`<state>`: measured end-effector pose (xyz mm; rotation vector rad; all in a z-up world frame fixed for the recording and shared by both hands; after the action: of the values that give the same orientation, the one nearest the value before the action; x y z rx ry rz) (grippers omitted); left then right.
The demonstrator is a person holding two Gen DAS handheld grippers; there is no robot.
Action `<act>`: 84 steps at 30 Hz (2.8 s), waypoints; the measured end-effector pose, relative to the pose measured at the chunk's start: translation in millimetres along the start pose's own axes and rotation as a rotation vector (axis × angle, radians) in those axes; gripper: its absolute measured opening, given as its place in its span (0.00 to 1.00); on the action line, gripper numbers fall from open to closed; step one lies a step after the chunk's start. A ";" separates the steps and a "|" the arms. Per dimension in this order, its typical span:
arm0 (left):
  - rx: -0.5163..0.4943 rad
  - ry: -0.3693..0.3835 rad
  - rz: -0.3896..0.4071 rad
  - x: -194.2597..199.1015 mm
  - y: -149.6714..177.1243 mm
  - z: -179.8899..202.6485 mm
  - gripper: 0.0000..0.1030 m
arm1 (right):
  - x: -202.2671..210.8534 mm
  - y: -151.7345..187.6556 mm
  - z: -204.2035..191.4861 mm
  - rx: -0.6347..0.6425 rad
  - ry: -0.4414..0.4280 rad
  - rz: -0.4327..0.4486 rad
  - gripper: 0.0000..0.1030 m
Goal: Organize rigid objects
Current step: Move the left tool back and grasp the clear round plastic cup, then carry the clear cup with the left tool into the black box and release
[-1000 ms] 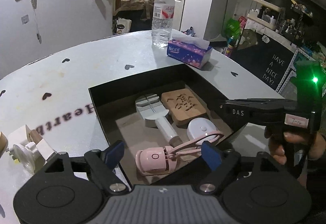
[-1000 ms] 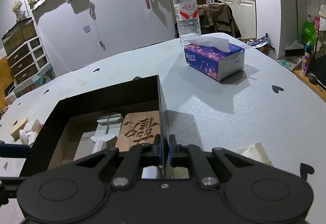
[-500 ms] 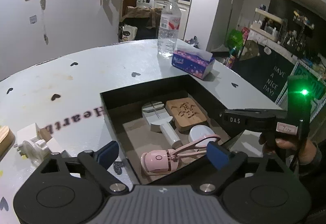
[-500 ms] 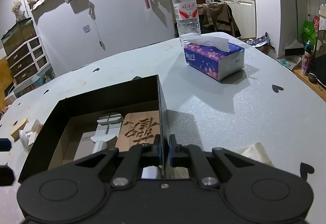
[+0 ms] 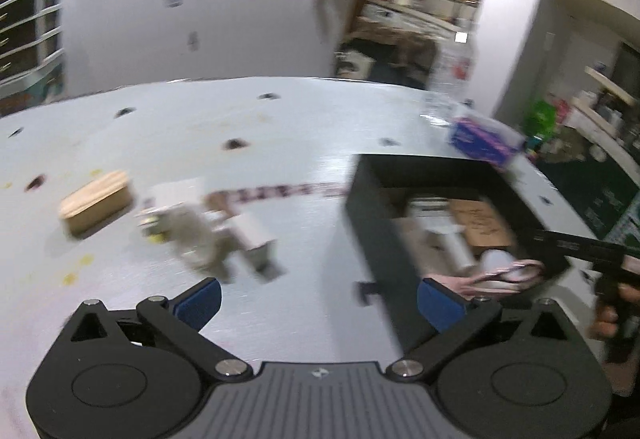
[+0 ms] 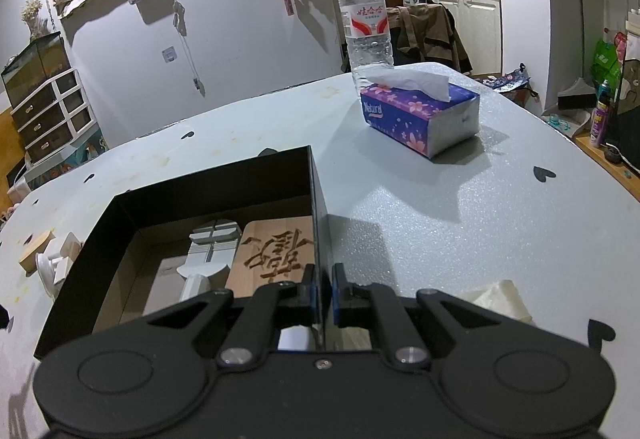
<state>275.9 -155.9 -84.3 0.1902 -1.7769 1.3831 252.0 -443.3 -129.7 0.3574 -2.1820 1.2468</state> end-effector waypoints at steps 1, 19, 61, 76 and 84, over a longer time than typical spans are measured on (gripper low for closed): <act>0.017 -0.016 -0.001 0.5 2.8 -8.9 1.00 | 0.0 0.2 -0.2 0.001 0.001 -0.001 0.07; 0.048 -0.084 0.047 -59.5 8.1 -87.4 0.79 | 0.2 0.2 -2.2 0.013 0.032 -0.002 0.07; -0.190 0.484 0.134 -48.9 -72.0 105.4 0.50 | -0.7 -0.1 -2.2 0.007 0.020 -0.007 0.07; -0.142 0.681 -0.054 -115.7 -71.5 148.6 0.51 | -0.8 -0.2 -0.5 0.003 0.003 -0.013 0.07; -0.125 0.653 -0.076 -115.5 -68.9 142.7 0.75 | -0.6 0.0 -1.3 -0.001 0.003 -0.013 0.08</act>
<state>313.3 -345.4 -117.7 -0.2380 -1.2827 1.1046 253.0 -442.2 -129.6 0.3686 -2.1747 1.2378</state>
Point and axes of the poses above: each gripper's, at about its wrist camera, not at the fingertips, and x roughly against the way its jaws point, z to its right, y to its underside, the point moved 10 cm from there along -x, roughly the way its jaws point, and after that the axes turned 14 degrees about -x, right-handed, at the moved point
